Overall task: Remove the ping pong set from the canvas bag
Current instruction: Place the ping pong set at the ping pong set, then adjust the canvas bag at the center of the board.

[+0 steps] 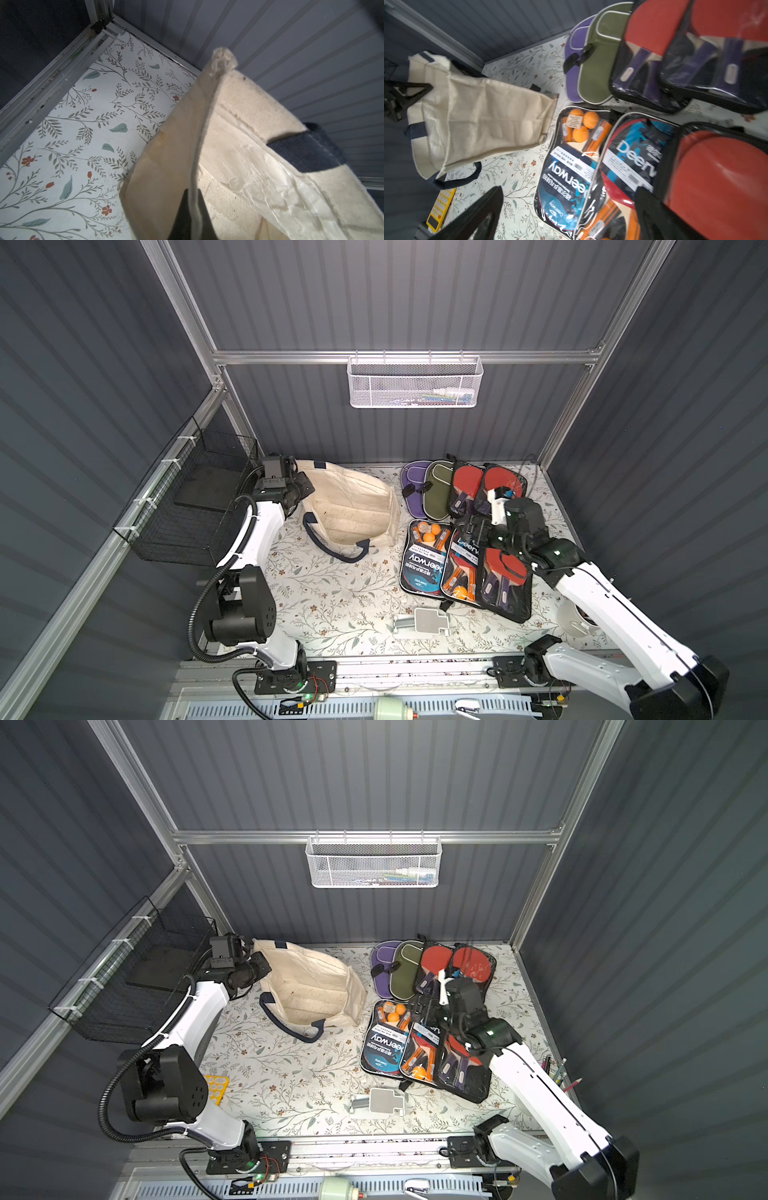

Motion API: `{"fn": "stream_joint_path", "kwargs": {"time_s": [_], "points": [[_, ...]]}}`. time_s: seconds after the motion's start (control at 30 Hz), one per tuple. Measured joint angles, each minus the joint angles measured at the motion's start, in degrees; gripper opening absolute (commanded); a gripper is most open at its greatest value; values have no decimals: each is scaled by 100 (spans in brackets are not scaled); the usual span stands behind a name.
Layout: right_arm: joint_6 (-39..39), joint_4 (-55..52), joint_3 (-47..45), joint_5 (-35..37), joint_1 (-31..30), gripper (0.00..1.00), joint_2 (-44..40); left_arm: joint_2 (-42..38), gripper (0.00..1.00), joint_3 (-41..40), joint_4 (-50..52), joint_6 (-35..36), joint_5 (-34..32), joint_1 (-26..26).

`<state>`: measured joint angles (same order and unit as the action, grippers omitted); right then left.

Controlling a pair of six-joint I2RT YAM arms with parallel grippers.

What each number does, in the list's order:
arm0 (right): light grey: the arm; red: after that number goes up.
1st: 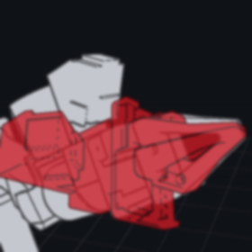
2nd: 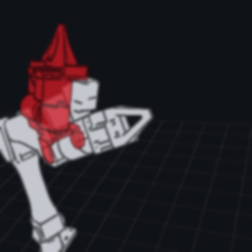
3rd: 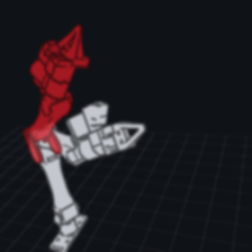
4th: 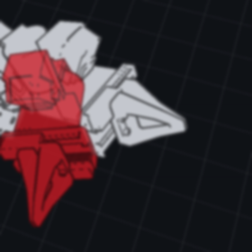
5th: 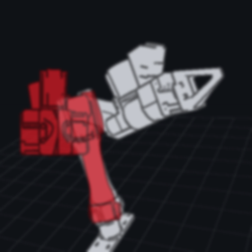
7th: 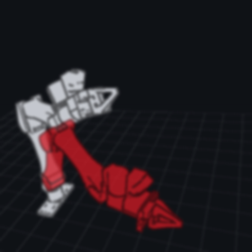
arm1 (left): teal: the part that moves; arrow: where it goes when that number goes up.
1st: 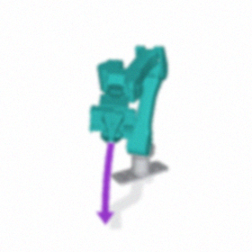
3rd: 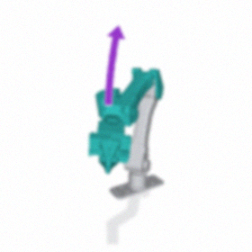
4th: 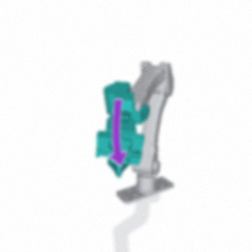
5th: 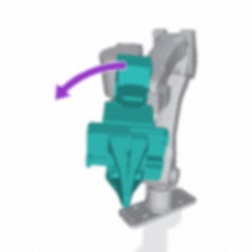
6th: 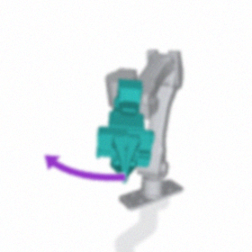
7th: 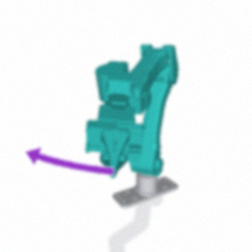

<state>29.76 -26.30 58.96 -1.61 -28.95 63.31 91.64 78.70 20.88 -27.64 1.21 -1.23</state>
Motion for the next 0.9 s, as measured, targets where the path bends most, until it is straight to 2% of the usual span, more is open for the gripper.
{"fn": "stream_joint_path", "kwargs": {"time_s": [0.27, 0.57, 0.7, 0.8, 0.87, 0.9], "points": [[-245, -415, 1851, 415, -1305, 96, 1829, 105, 0, 310, 85, 2, 114, 0], [-310, -839, 2994, 463, -1991, 90, 3088, 267, 0, 367, 144, 2, 142, 0], [-271, -890, 3217, 472, -2092, 77, 3423, 267, 0, 369, 144, 2, 144, 0], [-256, -890, 3357, 492, -2070, 58, 3672, 267, 0, 369, 144, 0, 146, 0], [-223, -868, 3447, 507, -2041, 51, 3836, 267, 0, 369, 144, 0, 144, 0], [-205, -844, 3480, 514, -2020, 43, 3910, 267, 0, 369, 144, 2, 144, 0]]}}
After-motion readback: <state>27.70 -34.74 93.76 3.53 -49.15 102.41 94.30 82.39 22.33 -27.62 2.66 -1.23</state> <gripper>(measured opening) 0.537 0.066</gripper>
